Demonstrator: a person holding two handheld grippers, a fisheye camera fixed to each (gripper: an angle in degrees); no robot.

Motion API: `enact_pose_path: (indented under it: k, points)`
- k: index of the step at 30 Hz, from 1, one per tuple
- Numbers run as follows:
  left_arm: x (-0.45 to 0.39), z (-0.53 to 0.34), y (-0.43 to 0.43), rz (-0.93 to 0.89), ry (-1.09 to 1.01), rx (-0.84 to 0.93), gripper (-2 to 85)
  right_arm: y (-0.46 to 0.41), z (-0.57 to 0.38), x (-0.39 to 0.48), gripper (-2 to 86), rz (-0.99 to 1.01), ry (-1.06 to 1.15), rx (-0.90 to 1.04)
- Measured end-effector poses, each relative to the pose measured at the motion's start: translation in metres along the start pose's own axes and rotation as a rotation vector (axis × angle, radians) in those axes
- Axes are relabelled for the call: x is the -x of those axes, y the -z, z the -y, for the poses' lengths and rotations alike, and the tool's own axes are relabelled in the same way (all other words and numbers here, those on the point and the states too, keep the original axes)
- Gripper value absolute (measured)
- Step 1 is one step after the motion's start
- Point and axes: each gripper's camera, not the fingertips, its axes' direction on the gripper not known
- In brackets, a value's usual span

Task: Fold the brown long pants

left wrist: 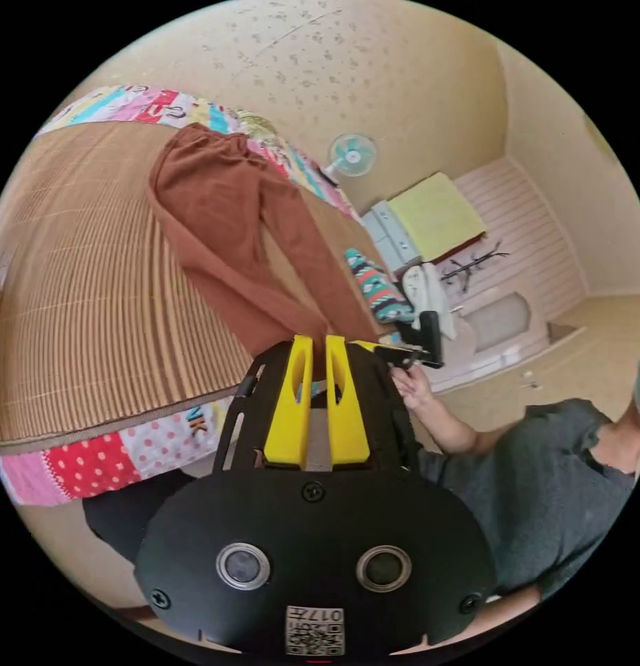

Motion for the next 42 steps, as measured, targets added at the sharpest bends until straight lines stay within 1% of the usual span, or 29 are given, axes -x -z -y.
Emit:
enact_pose_path:
  k: [1,2,3,4,5,6,7,8,10,12,14,16,17,19,20,21,22,23,24,26,29,32,33,35,36,37,38,40,42]
  points:
    - [0.000,-0.011,0.016,-0.112,-0.003,-0.042,3.2,0.004,-0.002,0.000,9.6,-0.003,0.002,-0.003]
    - [0.001,-0.025,0.031,-0.179,-0.014,-0.083,2.8,0.012,-0.007,-0.002,9.6,-0.008,0.003,-0.006]
    - [0.003,-0.034,0.037,-0.185,-0.013,-0.093,2.6,0.019,-0.012,-0.005,9.6,-0.012,0.002,-0.009]
    - [0.008,-0.050,0.044,-0.133,0.012,-0.074,2.5,0.021,-0.015,-0.006,9.7,-0.016,0.000,-0.011]
    - [0.017,-0.068,0.046,-0.023,0.071,-0.039,2.4,0.026,-0.022,-0.011,9.7,-0.025,-0.010,-0.017]
    - [0.023,-0.078,0.046,0.047,0.118,-0.020,2.3,0.028,-0.029,-0.016,9.8,-0.030,-0.022,-0.021]
    - [0.037,-0.098,0.045,0.189,0.228,0.018,1.9,0.028,-0.032,-0.019,9.8,-0.032,-0.030,-0.020]
    - [0.049,-0.117,0.043,0.282,0.314,0.064,1.3,0.027,-0.039,-0.025,9.9,-0.031,-0.053,-0.015]
    - [0.057,-0.138,0.039,0.305,0.344,0.108,0.7,0.024,-0.048,-0.031,10.2,-0.016,-0.077,-0.005]
    - [0.056,-0.156,0.043,0.283,0.359,0.071,1.5,0.017,-0.057,-0.033,10.6,-0.012,-0.083,0.017]
    - [0.051,-0.168,0.052,0.277,0.366,0.015,7.5,0.008,-0.061,-0.029,10.9,-0.012,-0.066,0.048]
    - [0.042,-0.168,0.058,0.288,0.344,-0.011,9.5,-0.001,-0.064,-0.023,11.2,-0.010,-0.050,0.078]
    - [0.032,-0.163,0.060,0.280,0.296,-0.018,9.6,-0.003,-0.065,-0.018,11.2,-0.013,-0.042,0.079]
    - [0.012,-0.154,0.058,0.257,0.203,-0.020,9.0,0.008,-0.068,-0.013,11.2,-0.039,-0.053,0.029]
    - [-0.004,-0.149,0.057,0.262,0.150,-0.031,10.1,0.025,-0.072,-0.016,11.1,-0.071,-0.079,-0.031]
    - [-0.012,-0.148,0.057,0.278,0.129,-0.043,10.6,0.046,-0.077,-0.022,11.1,-0.134,-0.107,-0.093]
    - [-0.027,-0.146,0.055,0.312,0.086,-0.063,13.4,0.057,-0.079,-0.026,11.2,-0.180,-0.121,-0.122]
    - [-0.042,-0.145,0.049,0.339,0.045,-0.067,15.2,0.083,-0.085,-0.038,11.4,-0.291,-0.158,-0.179]
    - [-0.048,-0.145,0.046,0.347,0.024,-0.068,15.6,0.110,-0.093,-0.053,11.7,-0.399,-0.214,-0.226]
    - [-0.070,-0.150,0.033,0.342,-0.055,-0.105,16.0,0.147,-0.108,-0.079,12.1,-0.504,-0.288,-0.266]
    - [-0.081,-0.156,0.017,0.333,-0.061,-0.128,15.9,0.176,-0.136,-0.117,12.9,-0.611,-0.449,-0.232]
    - [-0.080,-0.155,-0.002,0.295,-0.020,-0.087,16.3,0.159,-0.163,-0.130,12.3,-0.663,-0.423,-0.097]
    - [-0.080,-0.155,-0.006,0.280,-0.015,-0.082,16.2,0.151,-0.175,-0.131,10.9,-0.658,-0.401,-0.072]
    - [-0.082,-0.155,-0.016,0.224,-0.004,-0.065,15.2,0.150,-0.192,-0.127,7.4,-0.651,-0.373,-0.112]
    - [-0.083,-0.155,-0.017,0.213,-0.001,-0.058,14.7,0.151,-0.199,-0.126,4.6,-0.605,-0.376,-0.112]
    - [-0.086,-0.154,-0.020,0.193,0.005,-0.043,13.8,0.152,-0.202,-0.126,4.3,-0.589,-0.392,-0.110]
    - [-0.090,-0.153,-0.023,0.170,0.007,-0.026,12.9,0.158,-0.208,-0.121,3.8,-0.537,-0.400,-0.129]
    - [-0.098,-0.149,-0.024,0.104,-0.004,-0.003,11.9,0.173,-0.221,-0.099,3.4,-0.418,-0.336,-0.219]
    - [-0.108,-0.141,-0.023,0.015,-0.013,0.019,11.5,0.196,-0.237,-0.055,3.2,-0.214,-0.182,-0.368]
